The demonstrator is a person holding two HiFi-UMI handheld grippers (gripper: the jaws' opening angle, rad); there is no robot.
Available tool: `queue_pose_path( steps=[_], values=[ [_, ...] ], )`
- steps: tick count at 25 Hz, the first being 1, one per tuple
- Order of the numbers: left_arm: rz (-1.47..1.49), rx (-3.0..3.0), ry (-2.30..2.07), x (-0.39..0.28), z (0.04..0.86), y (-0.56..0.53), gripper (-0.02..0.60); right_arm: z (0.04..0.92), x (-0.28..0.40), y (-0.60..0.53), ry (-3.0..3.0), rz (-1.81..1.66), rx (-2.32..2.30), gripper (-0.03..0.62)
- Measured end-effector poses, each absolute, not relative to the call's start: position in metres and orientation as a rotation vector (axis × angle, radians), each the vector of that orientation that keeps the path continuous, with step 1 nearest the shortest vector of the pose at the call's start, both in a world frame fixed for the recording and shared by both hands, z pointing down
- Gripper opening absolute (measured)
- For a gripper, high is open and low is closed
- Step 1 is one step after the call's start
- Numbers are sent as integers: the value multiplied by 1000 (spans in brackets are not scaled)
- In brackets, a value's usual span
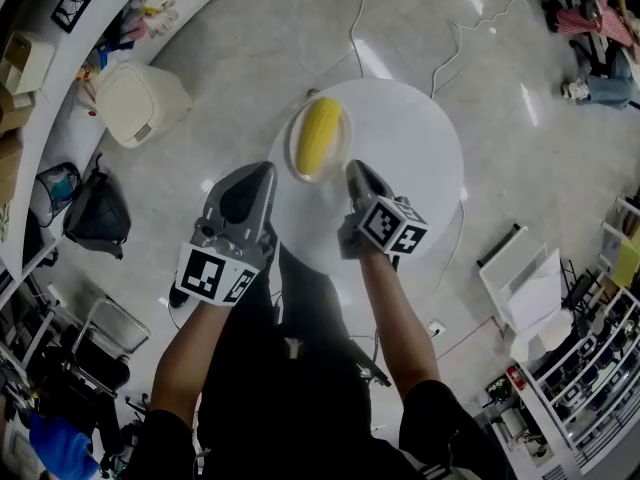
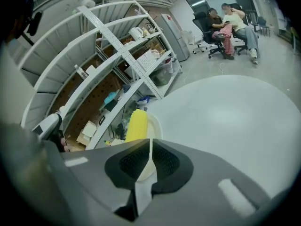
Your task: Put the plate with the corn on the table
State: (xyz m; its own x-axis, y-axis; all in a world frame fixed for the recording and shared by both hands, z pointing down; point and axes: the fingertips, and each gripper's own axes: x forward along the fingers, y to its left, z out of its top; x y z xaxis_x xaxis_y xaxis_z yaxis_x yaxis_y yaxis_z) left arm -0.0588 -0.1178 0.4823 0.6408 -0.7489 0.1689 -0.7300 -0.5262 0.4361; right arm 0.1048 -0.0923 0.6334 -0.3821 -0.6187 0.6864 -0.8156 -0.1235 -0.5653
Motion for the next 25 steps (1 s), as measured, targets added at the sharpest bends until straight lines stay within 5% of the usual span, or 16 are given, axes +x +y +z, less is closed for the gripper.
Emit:
queue_pose_path(
  steps=[25],
  values=[
    [-118,2436,-1234,-56,378,-98,5,513,82,-73,-2037,1441,1705,9]
  ],
)
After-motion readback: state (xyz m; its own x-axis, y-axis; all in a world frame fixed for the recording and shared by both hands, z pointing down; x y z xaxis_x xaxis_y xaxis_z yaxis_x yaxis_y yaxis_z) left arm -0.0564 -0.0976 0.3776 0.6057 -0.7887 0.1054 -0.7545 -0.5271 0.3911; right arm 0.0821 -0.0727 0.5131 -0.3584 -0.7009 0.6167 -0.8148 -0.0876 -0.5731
